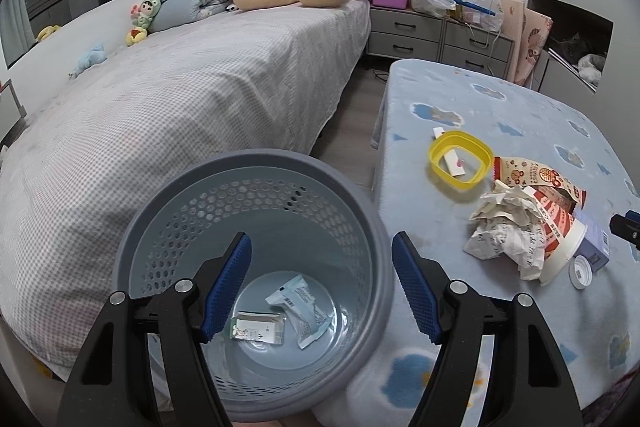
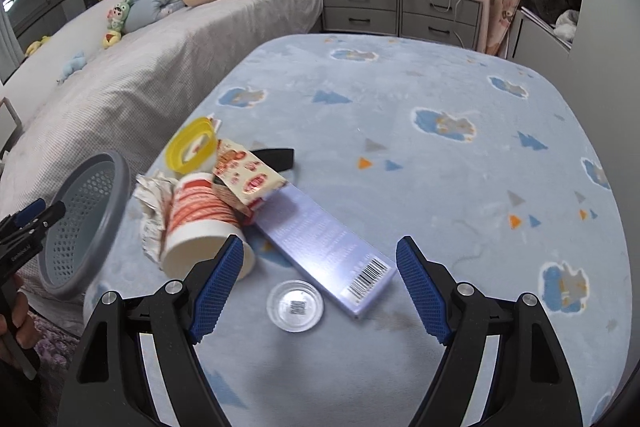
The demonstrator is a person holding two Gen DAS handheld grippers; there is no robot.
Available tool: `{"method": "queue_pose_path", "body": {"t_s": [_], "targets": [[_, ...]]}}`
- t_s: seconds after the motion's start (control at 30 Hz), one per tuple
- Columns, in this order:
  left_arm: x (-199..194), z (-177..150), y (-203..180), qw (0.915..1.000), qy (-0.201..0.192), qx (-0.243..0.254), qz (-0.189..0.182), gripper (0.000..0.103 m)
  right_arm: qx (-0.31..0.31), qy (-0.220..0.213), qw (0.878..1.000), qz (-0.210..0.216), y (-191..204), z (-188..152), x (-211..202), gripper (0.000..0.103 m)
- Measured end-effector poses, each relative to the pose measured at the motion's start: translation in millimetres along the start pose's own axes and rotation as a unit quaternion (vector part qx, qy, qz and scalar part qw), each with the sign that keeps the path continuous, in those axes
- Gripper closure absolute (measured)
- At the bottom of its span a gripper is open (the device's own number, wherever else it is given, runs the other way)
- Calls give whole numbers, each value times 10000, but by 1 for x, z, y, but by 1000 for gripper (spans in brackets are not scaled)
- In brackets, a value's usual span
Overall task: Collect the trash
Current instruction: 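Close the right tool on the lavender barcode box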
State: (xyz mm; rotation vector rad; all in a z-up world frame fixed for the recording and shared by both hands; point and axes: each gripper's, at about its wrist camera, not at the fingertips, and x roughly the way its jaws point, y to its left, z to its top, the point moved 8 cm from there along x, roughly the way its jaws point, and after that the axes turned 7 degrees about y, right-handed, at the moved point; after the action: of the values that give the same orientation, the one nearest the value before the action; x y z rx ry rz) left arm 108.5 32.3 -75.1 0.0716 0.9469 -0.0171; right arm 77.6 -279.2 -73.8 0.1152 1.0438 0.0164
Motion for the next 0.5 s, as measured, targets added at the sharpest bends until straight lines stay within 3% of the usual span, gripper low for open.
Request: {"method": "queue_pose_path", "body": {"t_s": [0.5], "targets": [[13, -4, -30, 9995, 177, 267, -64, 33, -504, 455, 9976, -97, 3, 0, 45, 26]]}}
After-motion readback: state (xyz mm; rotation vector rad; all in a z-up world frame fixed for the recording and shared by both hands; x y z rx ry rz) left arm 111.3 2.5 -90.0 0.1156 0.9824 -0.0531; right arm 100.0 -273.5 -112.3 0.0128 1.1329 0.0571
